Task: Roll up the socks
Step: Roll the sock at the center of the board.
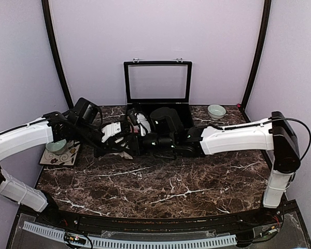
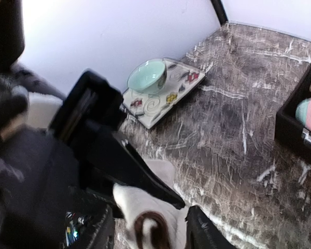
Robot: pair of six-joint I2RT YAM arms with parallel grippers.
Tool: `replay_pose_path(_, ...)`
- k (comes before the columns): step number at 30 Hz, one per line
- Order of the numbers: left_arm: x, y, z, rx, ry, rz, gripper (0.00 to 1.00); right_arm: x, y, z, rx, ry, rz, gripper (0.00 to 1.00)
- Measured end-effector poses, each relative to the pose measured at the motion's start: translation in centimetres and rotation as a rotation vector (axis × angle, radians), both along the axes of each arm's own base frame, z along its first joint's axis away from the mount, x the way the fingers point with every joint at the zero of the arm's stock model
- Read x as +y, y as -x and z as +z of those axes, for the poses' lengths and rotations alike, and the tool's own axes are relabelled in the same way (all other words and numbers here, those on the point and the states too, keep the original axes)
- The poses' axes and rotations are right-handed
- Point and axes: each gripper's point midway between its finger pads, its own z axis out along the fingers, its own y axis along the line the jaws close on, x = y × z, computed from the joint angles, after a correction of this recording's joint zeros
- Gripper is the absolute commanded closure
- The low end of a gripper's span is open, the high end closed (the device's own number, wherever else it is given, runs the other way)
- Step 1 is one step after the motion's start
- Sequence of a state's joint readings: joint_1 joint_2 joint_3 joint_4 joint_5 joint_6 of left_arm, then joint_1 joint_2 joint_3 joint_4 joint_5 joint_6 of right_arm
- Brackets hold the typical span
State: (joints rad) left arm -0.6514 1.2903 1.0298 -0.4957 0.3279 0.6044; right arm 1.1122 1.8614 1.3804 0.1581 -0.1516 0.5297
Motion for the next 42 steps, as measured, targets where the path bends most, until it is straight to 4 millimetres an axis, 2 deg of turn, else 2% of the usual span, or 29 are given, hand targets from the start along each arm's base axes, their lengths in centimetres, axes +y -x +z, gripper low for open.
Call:
replay_pose_path(3,-0.9,1.8,0.0,0.086,0.037,-0.066,1.0,-1.0,1.5,-0.4,-0.062,0.006,0.069,0.43)
replay_pose_path(5,-1.5,2.7,0.5,0.139,0.07,-0.11,1.0,-1.8,2.6,-0.4,-0.11,0.012,0.122,0.46)
replay_pose_path(10,-3.0,6.0,2.9,0.27,0.181,-0.263,1.0,-2.6,4.4,2.0,-0.215,-0.027,0.247,0.6)
replay_pose_path(13,-3.2,8.2,4.2,0.344,0.238,-0.354,1.0,-3.0,5.3,3.3,-0.247,-0.06,0.315,0.64)
replay_pose_path(18,-3.1,10.7,5.9,0.441,0.309,-0.466,1.0,-3.1,6.8,4.6,-0.269,-0.107,0.406,0.57)
replay_pose_path(21,-3.0,11.8,6.6,0.491,0.345,-0.513,1.0,-3.0,7.6,5.2,-0.273,-0.135,0.459,0.57)
replay_pose_path(25,-2.9,12.7,7.6,0.519,0.386,-0.555,1.0,-2.8,8.7,6.5,-0.271,-0.186,0.525,0.7)
replay_pose_path(29,-2.7,13.1,7.7,0.536,0.395,-0.563,1.0,-2.4,9.3,6.7,-0.237,-0.218,0.567,0.91)
replay_pose_path(30,-2.7,13.1,7.7,0.539,0.392,-0.559,0.98,-2.3,9.5,6.7,-0.223,-0.225,0.58,0.96)
replay_pose_path(31,-2.6,13.0,7.6,0.542,0.387,-0.553,0.93,-2.1,9.6,6.6,-0.205,-0.23,0.59,1.0)
replay_pose_path(35,-2.5,11.8,6.6,0.527,0.331,-0.467,0.83,-1.8,8.8,6.0,-0.151,-0.219,0.583,1.0)
replay_pose_path(42,-2.2,5.6,2.3,0.317,0.167,-0.194,0.78,-1.5,4.2,2.7,-0.111,-0.087,0.336,1.0)
